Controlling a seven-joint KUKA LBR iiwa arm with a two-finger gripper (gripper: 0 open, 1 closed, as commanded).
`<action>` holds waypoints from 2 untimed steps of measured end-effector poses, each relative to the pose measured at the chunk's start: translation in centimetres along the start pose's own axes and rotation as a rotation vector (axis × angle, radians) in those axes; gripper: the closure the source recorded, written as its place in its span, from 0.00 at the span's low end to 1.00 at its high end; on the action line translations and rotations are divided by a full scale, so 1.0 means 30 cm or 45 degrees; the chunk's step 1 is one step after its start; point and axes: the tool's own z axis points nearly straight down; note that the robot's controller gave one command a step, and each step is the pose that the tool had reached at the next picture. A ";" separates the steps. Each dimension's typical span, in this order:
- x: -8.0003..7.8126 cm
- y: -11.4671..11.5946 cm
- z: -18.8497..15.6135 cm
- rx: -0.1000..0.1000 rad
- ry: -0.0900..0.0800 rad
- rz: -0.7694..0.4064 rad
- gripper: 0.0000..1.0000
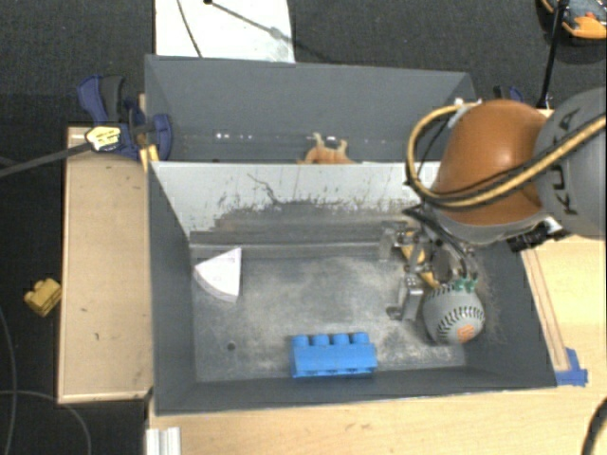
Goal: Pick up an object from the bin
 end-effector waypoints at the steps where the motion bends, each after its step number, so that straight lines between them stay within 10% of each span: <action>1: -0.006 0.000 -0.015 0.000 -0.010 0.000 0.00; 2: 0.074 -0.094 0.104 0.000 -0.018 -0.100 0.00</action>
Offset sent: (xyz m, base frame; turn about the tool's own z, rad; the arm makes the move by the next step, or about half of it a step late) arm -0.0557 -0.0677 -0.0781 -0.1586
